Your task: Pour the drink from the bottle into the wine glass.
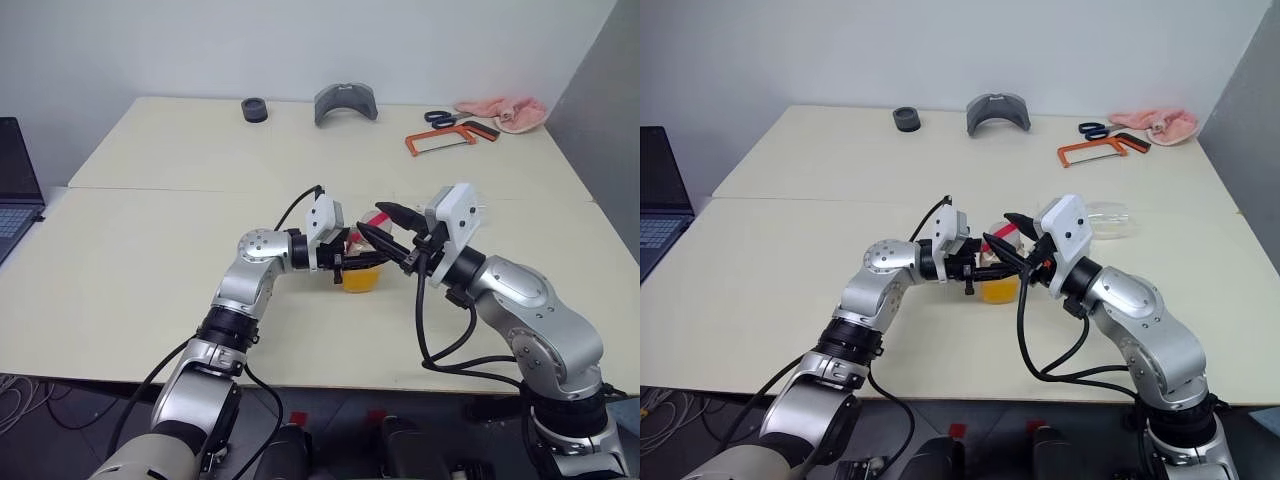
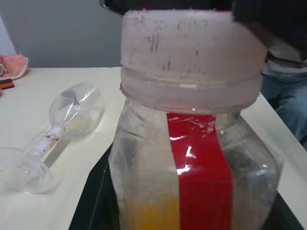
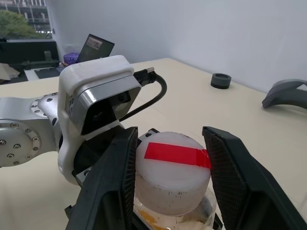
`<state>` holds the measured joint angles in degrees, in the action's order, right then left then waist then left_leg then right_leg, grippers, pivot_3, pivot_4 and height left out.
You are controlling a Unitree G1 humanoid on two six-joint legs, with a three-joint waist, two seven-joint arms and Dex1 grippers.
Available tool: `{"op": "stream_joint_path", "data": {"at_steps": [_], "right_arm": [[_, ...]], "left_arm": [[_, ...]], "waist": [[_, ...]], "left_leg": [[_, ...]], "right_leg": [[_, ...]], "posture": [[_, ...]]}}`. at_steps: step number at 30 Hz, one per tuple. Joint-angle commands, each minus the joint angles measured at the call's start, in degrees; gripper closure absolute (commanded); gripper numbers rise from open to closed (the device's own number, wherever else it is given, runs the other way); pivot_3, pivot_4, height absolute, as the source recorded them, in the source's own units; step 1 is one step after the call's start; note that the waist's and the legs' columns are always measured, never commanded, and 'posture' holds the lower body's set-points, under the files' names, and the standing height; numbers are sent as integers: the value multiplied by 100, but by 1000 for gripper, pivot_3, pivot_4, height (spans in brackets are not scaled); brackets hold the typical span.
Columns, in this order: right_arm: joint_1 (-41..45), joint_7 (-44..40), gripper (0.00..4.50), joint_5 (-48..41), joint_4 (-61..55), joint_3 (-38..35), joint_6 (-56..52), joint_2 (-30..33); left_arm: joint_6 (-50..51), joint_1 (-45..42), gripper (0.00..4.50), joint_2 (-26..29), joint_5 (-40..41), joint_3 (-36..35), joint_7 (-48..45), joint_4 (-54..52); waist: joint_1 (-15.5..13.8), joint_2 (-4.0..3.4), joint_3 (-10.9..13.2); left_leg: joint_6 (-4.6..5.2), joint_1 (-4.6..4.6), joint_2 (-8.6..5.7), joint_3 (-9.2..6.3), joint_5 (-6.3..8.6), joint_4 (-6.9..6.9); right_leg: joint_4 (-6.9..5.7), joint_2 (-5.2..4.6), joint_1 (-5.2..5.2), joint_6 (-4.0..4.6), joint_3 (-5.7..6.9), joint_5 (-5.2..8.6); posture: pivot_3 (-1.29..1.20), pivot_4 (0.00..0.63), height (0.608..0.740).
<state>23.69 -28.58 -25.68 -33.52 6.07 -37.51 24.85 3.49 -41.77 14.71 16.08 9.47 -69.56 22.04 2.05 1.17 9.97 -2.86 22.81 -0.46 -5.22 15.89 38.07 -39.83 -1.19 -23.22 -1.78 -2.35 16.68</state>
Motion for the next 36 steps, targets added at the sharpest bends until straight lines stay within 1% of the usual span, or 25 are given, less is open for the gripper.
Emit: {"op": "stream_joint_path", "data": {"at_steps": [1, 5, 7, 10, 12, 14, 16, 18, 19, 22, 25, 29, 32, 36], "right_arm": [[275, -1520, 2694, -444, 191, 157, 306, 557], [929, -2955, 2694, -656, 1001, 155, 518, 1209], [1127, -3298, 2694, -628, 1301, 188, 592, 1345], [1197, -3439, 2694, -625, 1402, 179, 468, 1456], [1109, -3082, 2694, -578, 1375, -34, 473, 1339], [1048, -2868, 1960, -559, 1357, -182, 546, 1215], [945, -2666, 1346, -622, 1214, -352, 524, 1142], [757, -2331, 673, -693, 860, -564, 455, 1073], [684, -2244, 634, -762, 710, -627, 380, 1067], [272, -1624, 634, -969, -3, -755, 89, 861], [125, -1053, 634, -636, -236, -557, 75, 634], [183, -436, 634, -174, -104, -349, 234, 280], [235, -215, 634, 66, -24, -279, 263, 169], [178, -196, 634, 278, 11, -216, 323, 222]], "left_arm": [[113, -219, 2843, 90, 178, -56, -214, -246], [135, -289, 2844, 190, 190, -11, -521, -243], [135, -312, 2844, 205, 176, -11, -577, -231], [96, -335, 2844, 202, 145, -45, -528, -190], [78, -317, 2845, 197, 138, -78, -457, -187], [67, -294, 2845, 198, 133, -88, -435, -189], [75, -258, 2846, 191, 138, -95, -391, -218], [78, -208, 2846, 182, 140, -105, -339, -257], [80, -189, 2846, 178, 139, -111, -323, -277], [59, -147, 2846, 157, 137, -140, -263, -282], [41, -141, 2846, 132, 137, -143, -235, -264], [24, -145, 2846, 102, 137, -130, -231, -241], [16, -162, 2846, 87, 139, -123, -242, -217], [-5, -201, 2846, 70, 136, -129, -249, -167]], "waist": [[0, 0, 0], [5, 0, 1], [4, 1, 1], [3, 1, 1], [-1, 2, 1], [-4, 2, 1], [-4, 1, 1], [-6, 1, 1], [-15, 1, 1], [-25, 2, 1], [-13, 1, 1], [-10, 1, 1], [-12, 1, 1], [-17, 1, 1]], "left_leg": [[0, 0, 0, 3, 0, 0], [1, -1, -1, 25, 1, 0], [2, -2, 0, 31, 1, -1], [2, -1, 4, 32, 1, 0], [1, 0, 6, 30, 1, 0], [1, 0, 9, 28, 1, 1], [1, 0, 10, 27, 1, 1], [1, 0, 12, 23, 0, 1], [0, 1, 11, 22, 0, 1], [0, 3, 12, 7, 0, 1], [0, 2, 10, -1, 0, 1], [0, -2, 5, -1, 0, 4], [-2, -2, 5, 0, -1, 4], [-2, 0, 5, -2, -1, 4]], "right_leg": [[0, 1, 0, 0, 1, 0], [3, 5, 1, 0, 1, 0], [5, 8, 1, 0, 3, 0], [5, 7, 2, 0, 2, 0], [4, 3, 1, 0, 2, 0], [4, 1, 1, 0, 2, 0], [2, 0, 0, 0, 0, 0], [0, -1, 0, 0, 0, 0], [-2, -3, -1, 0, 0, 0], [-1, -6, -1, 0, 2, 0], [-2, -5, 0, 0, 0, 0], [-6, 0, 0, 0, -1, 0], [-5, 2, 0, 0, -1, 0], [-5, -1, 0, 0, -1, 0]], "posture": [[0, 150, 740], [0, 150, 740], [0, 150, 740], [0, 150, 740], [0, 150, 740], [0, 150, 740], [0, 150, 740], [0, 150, 740], [0, 150, 740], [0, 150, 740], [0, 150, 740], [0, 150, 740], [0, 150, 740], [0, 150, 740]]}}
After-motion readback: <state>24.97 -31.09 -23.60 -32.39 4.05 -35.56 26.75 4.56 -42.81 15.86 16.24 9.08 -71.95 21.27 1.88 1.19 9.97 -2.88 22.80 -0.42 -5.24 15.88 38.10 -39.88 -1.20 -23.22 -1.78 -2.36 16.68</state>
